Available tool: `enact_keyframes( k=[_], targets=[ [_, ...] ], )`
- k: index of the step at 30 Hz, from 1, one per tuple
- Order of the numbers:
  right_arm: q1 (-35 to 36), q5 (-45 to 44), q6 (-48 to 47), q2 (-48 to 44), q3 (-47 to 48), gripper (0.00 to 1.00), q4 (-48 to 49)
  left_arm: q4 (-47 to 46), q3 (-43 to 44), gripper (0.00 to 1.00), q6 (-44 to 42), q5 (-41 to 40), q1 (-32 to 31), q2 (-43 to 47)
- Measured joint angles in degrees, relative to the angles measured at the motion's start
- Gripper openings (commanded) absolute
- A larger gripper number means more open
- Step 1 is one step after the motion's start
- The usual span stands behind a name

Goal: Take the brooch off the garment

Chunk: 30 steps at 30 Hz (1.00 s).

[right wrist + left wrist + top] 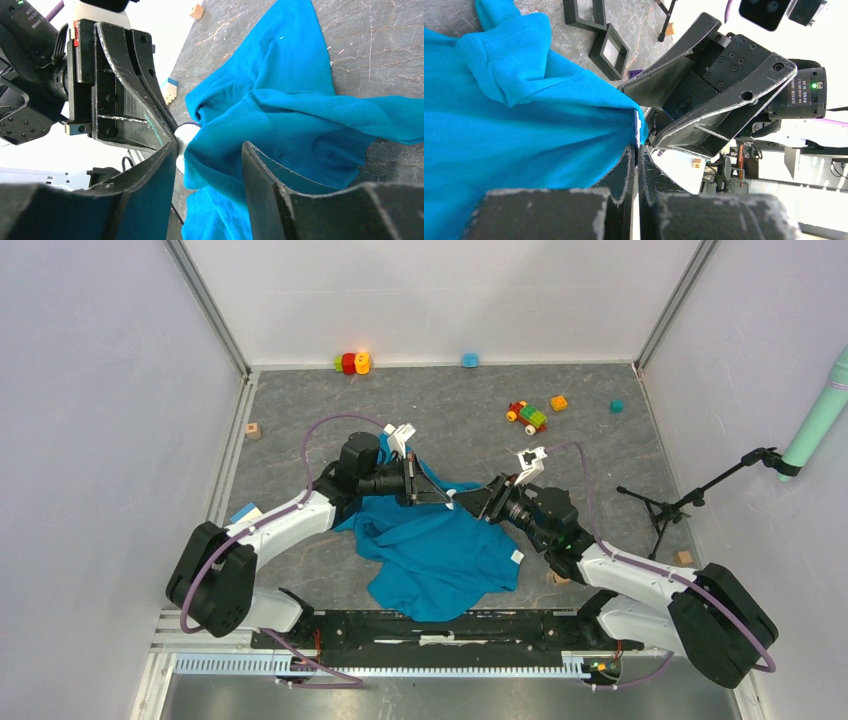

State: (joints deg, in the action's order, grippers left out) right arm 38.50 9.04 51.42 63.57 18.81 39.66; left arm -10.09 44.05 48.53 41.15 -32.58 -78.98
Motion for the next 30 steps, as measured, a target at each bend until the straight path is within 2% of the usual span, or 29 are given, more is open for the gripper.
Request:
enact_keyframes(
  k=[13, 26, 30],
  targets=[
    [0.0, 1.46, 0.85, 2.23, 0.0, 0.39, 1.97, -1.33, -0.68, 0.02, 1.36, 1.03, 0.11, 0.02],
    [0.02, 2.8, -2.03, 2.73, 0.0, 0.37, 2.27, -4.66, -2.91, 0.02, 4.98, 0.85, 0.35, 0.09],
    [0.13, 2.36, -4.09, 1.31, 0.02, 0.32, 1.44, -6.23, -3.21, 0.02, 6.93, 1.01, 0.46, 0.09]
  ],
)
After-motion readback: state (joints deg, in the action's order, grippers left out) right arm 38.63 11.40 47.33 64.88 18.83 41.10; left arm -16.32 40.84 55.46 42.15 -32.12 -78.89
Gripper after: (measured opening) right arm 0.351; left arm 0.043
